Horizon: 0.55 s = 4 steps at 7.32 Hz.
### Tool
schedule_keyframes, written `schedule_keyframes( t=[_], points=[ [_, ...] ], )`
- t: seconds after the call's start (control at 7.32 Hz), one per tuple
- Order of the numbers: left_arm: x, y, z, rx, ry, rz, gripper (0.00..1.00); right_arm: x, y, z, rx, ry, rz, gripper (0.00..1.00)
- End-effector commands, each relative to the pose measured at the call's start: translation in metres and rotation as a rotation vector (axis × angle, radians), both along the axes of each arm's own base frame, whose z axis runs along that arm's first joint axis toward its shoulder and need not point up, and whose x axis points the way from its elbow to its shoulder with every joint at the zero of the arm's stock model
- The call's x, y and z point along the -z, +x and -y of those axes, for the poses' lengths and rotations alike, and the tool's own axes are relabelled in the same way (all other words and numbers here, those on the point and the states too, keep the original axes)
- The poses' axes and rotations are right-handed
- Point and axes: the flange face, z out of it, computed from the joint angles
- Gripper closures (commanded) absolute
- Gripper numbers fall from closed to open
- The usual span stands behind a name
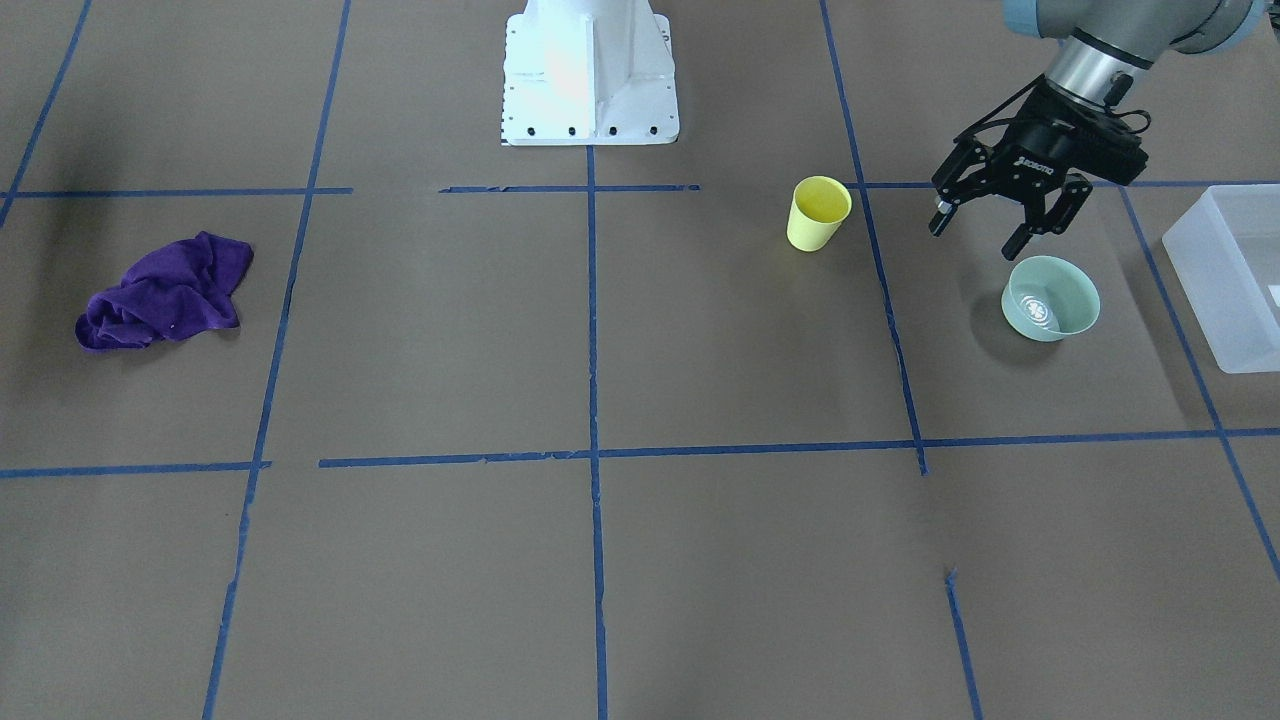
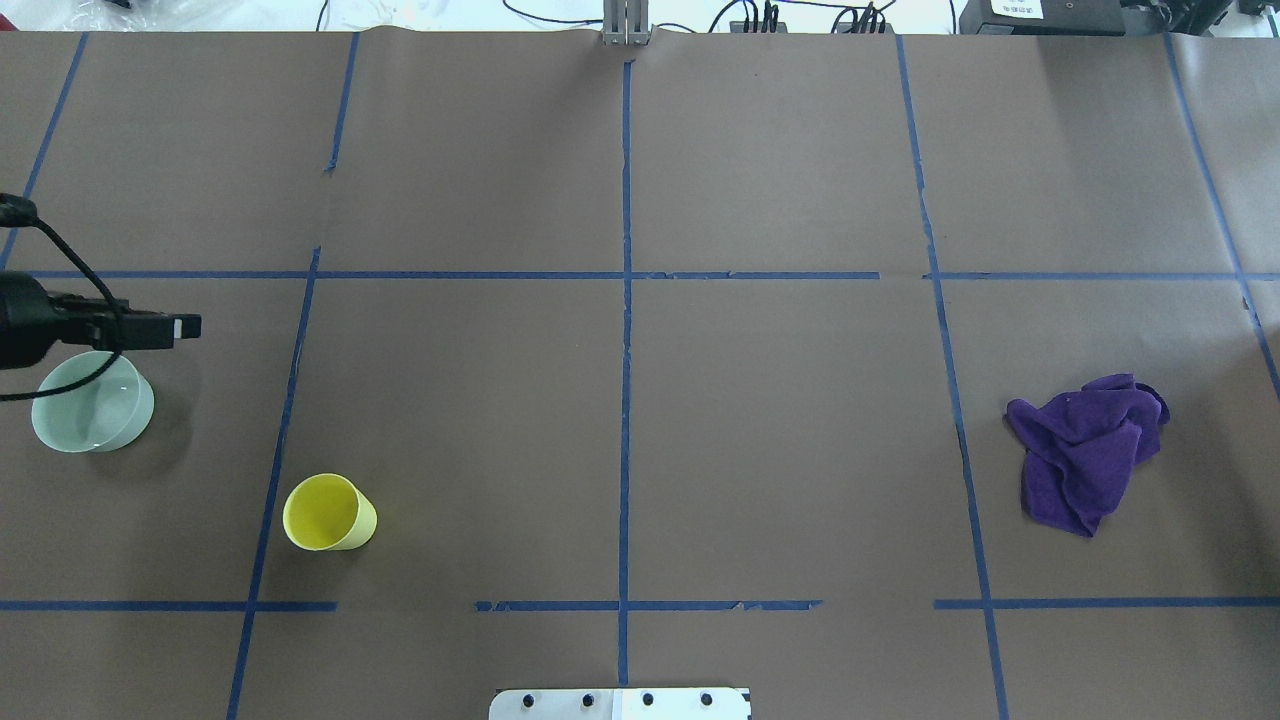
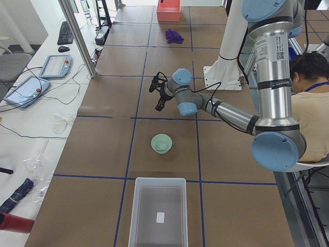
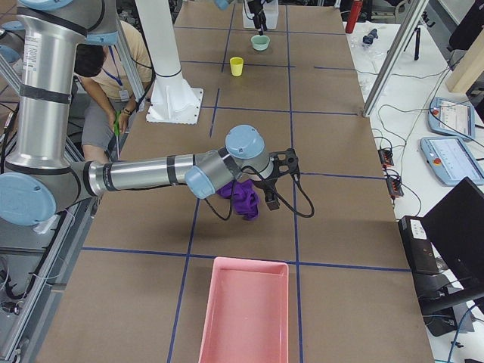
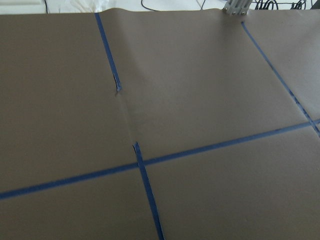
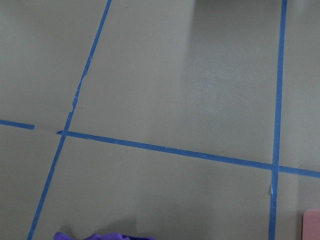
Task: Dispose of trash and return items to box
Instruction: 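Reach the left gripper to the yellow cup and grasp it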
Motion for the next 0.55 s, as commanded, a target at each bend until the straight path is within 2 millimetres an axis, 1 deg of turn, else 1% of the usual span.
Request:
schedule_keyframes(
  t=[0.0, 0.14, 0.27, 0.41],
  points=[
    [-0.007, 0.054, -0.036, 0.001, -0.109, 0.063, 0.00, -0.002, -0.004, 0.000, 0.004, 0.005, -0.014, 0.00],
    [-0.011, 0.078, -0.054, 0.027, -0.147, 0.082, 0.02, -0.002, -0.004, 0.000, 0.005, 0.006, -0.014, 0.00],
    [-0.010, 0.098, -0.073, 0.038, -0.212, 0.067, 0.07, -0.002, -0.007, 0.000, 0.011, 0.005, -0.015, 0.00],
    [-0.007, 0.107, -0.081, 0.021, -0.220, 0.059, 0.09, -0.001, -0.009, 0.000, 0.015, 0.007, -0.015, 0.00]
  ],
)
